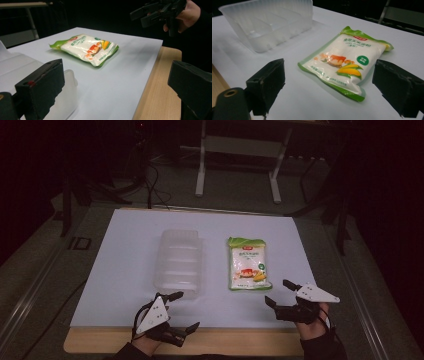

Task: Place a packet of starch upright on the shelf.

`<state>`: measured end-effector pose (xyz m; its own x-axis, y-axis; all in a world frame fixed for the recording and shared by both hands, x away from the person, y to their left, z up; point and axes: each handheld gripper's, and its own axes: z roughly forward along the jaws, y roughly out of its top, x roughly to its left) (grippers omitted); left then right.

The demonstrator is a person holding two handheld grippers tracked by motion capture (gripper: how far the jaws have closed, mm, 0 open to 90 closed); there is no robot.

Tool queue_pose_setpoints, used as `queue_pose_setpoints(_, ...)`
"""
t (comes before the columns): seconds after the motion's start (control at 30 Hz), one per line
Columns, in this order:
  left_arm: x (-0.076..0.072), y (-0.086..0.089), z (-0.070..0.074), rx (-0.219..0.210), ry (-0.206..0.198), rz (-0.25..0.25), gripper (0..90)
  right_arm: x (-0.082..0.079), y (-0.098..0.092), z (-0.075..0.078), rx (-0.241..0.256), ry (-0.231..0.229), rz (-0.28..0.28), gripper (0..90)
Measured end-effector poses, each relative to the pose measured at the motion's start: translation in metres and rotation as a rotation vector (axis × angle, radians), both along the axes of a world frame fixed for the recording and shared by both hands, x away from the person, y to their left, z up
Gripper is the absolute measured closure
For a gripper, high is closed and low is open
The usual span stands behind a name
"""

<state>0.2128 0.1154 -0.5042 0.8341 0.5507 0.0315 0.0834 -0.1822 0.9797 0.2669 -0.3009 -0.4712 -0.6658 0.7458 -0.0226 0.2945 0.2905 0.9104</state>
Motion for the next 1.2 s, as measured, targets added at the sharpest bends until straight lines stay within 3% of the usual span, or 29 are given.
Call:
queue_pose_setpoints(0.1, -0.001, 0.001, 0.001, -0.017, 0.0, 0.007, 1.2, 0.0, 0.0, 0.0, -0.007, 0.009, 0.004, 11.1)
queue_pose_setpoints(0.13, 0.0, 0.002, 0.001, -0.022, 0.005, 0.005, 1.2, -0.001, 0.002, 0.002, -0.052, -0.025, -0.001, 11.1)
queue_pose_setpoints(0.17, 0.0, 0.002, 0.001, -0.031, 0.019, 0.003, 1.2, -0.002, 0.004, 0.003, -0.064, -0.04, 0.001, 11.1)
queue_pose_setpoints(0.4, 0.0, 0.001, 0.001, -0.039, 0.04, -0.015, 1.2, -0.005, 0.013, 0.007, -0.083, -0.016, 0.044, 10.0)
queue_pose_setpoints(0.5, -0.002, 0.0, 0.001, -0.03, 0.033, -0.02, 1.2, -0.007, 0.017, 0.012, -0.059, -0.002, 0.069, 9.9)
queue_pose_setpoints(0.63, -0.003, -0.001, 0.002, -0.02, 0.027, -0.019, 1.2, -0.01, 0.02, 0.021, -0.064, -0.045, 0.086, 10.0)
queue_pose_setpoints(0.7, -0.004, -0.001, 0.003, -0.012, 0.016, -0.009, 1.2, -0.01, 0.022, 0.033, -0.041, -0.073, 0.111, 10.0)
queue_pose_setpoints(0.9, -0.004, 0.0, 0.005, -0.01, 0.021, -0.004, 1.1, -0.007, 0.025, 0.052, -0.001, -0.077, 0.131, 9.9)
queue_pose_setpoints(1.03, -0.004, -0.001, 0.005, -0.001, 0.024, -0.008, 1.1, 0.004, 0.03, 0.065, 0.02, -0.084, 0.117, 10.0)
queue_pose_setpoints(1.2, -0.004, -0.002, 0.004, 0.008, 0.025, -0.018, 1.1, 0.02, 0.034, 0.068, 0.024, -0.087, 0.102, 10.0)
